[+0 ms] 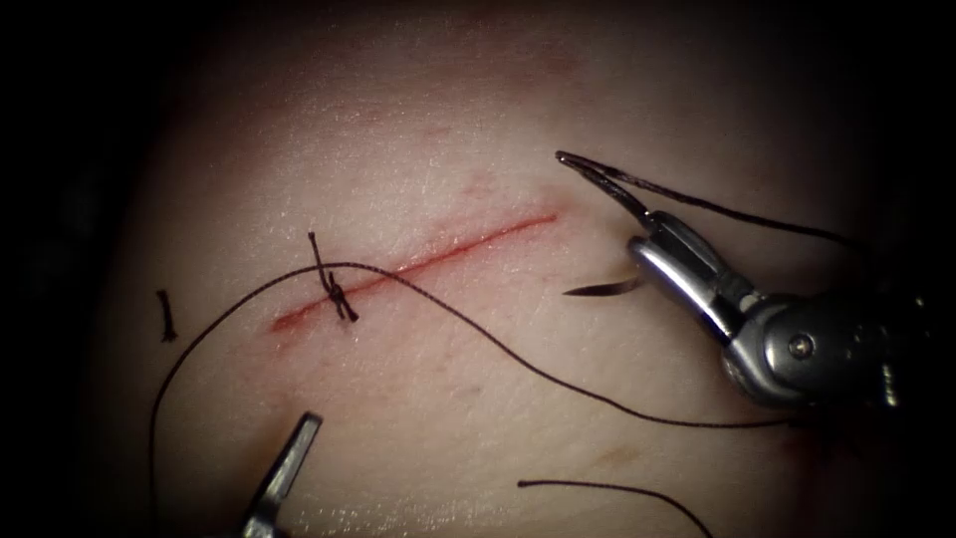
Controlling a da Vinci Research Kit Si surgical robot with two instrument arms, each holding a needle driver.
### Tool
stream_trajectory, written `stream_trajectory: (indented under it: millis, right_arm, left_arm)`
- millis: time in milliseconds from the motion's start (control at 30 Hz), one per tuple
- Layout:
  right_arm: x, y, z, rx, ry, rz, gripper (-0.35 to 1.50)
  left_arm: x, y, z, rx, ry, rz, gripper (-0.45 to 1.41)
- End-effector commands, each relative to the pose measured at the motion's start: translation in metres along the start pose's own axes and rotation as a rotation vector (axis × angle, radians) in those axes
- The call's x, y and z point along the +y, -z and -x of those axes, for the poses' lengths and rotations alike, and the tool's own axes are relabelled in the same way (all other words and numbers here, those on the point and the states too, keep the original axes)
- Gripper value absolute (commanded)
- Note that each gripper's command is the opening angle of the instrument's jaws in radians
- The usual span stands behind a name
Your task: Wound Closure
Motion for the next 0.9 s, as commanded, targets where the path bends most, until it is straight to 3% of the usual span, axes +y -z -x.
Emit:
stream_trajectory:
  millis: [33, 100, 200, 233, 467, 600, 900]
  right_arm:
    - [-0.0016, 0.0005, 0.0016, -0.028, -0.064, -0.036, -0.35]
    - [-0.0016, 0.0003, 0.002, -0.022, -0.261, -0.146, -0.35]
    - [-0.0015, 0.0001, 0.002, 0.023, -0.343, -0.211, -0.35]
    - [-0.0013, -0.0001, 0.0019, 0.073, -0.398, -0.261, -0.35]
    - [-0.0005, -0.0013, 0.0015, 0.22, -0.469, -0.39, -0.35]
    - [-0.0005, -0.0019, 0.0013, 0.259, -0.488, -0.368, -0.35]
    - [-0.0013, -0.0026, 0.0014, 0.262, -0.491, -0.369, -0.35]
  left_arm:
    - [0.0001, -0.0008, -0.0002, 0.014, 0.014, 0.029, 1.04]
    - [-0.0021, -0.0021, -0.0016, 0.05, 0.036, 0.099, 1.04]
    - [-0.0036, -0.0031, -0.0021, 0.067, 0.053, 0.13, 1.08]
    - [-0.005, -0.0043, -0.0024, 0.089, 0.072, 0.167, 1.08]
    - [-0.0086, -0.0081, -0.0021, 0.054, 0.163, 0.313, 1.08]
    - [-0.0096, -0.0097, -0.0013, 0.019, 0.229, 0.383, 1.08]
    - [-0.0099, -0.0113, -0.0008, -0.014, 0.367, 0.614, 1.03]
